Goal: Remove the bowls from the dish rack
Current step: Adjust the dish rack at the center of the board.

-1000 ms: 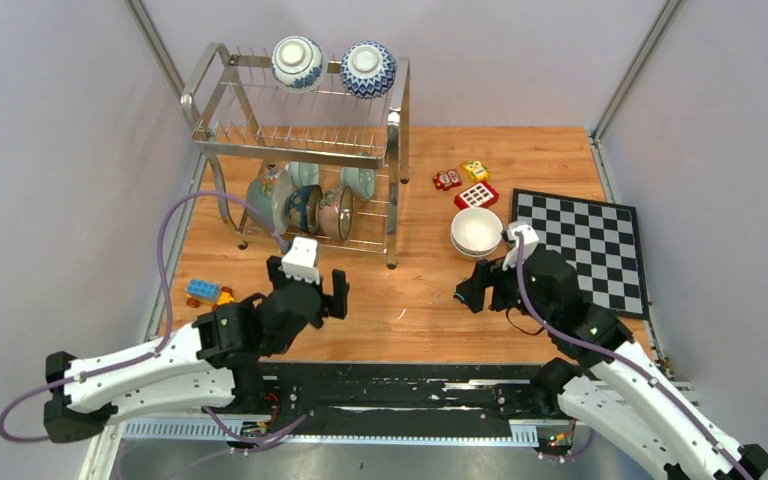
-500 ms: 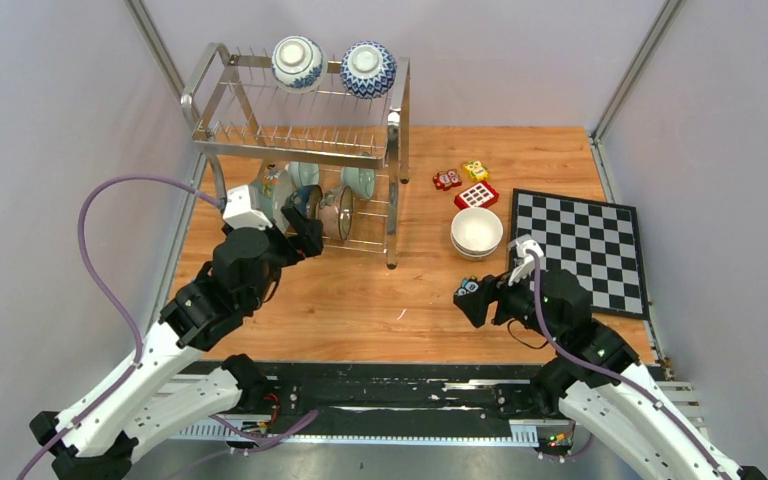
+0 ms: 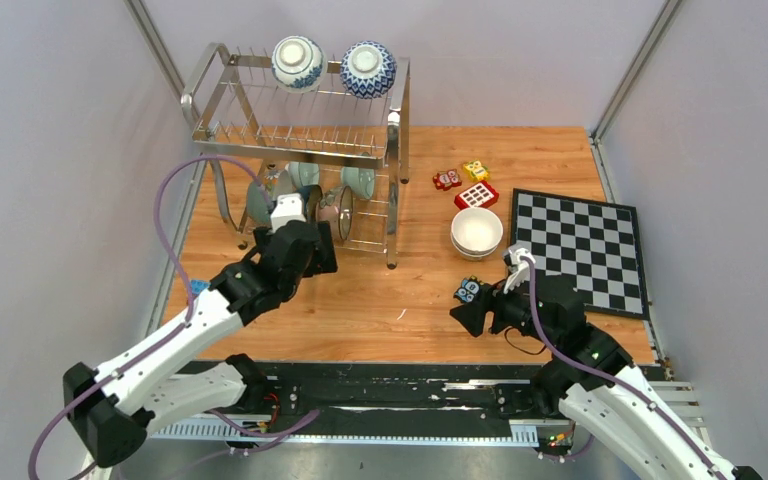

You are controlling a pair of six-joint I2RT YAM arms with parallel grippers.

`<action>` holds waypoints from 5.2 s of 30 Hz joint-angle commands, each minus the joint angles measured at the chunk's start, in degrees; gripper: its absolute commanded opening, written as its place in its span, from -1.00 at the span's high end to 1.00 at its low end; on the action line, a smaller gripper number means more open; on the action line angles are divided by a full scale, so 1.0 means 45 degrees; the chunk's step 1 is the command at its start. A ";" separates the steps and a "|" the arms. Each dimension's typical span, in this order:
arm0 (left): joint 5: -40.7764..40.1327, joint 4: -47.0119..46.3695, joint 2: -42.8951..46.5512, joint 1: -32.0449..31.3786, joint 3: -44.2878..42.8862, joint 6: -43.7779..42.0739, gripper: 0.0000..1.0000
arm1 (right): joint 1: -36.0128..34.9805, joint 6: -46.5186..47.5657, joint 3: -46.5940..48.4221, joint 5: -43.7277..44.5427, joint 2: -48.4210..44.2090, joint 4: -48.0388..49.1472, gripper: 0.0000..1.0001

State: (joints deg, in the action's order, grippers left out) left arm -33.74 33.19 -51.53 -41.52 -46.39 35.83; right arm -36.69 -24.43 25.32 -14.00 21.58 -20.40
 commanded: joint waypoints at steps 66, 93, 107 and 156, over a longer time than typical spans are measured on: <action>-0.0079 0.3079 0.6514 0.0085 0.1810 0.3054 -1.00 | -0.4606 -0.0462 0.7871 0.6078 1.5154 0.8835 -0.40; 0.0676 0.2995 0.6250 0.0085 0.2003 0.3212 -1.00 | -0.2919 0.0656 0.7178 0.5646 1.3352 0.5541 -0.41; 0.1505 0.2440 0.5651 0.0085 0.2246 0.3362 -1.00 | -0.2889 0.0930 0.7981 0.6842 1.4762 0.4624 -0.43; 0.1232 0.2794 0.6373 0.0085 0.2233 0.2583 -1.00 | 0.0850 0.0894 1.0356 0.5721 1.6390 0.2659 -0.41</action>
State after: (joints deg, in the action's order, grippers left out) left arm -27.44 46.19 -23.66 -41.43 -36.62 48.95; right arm -33.61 -19.25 75.90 12.99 102.89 -6.00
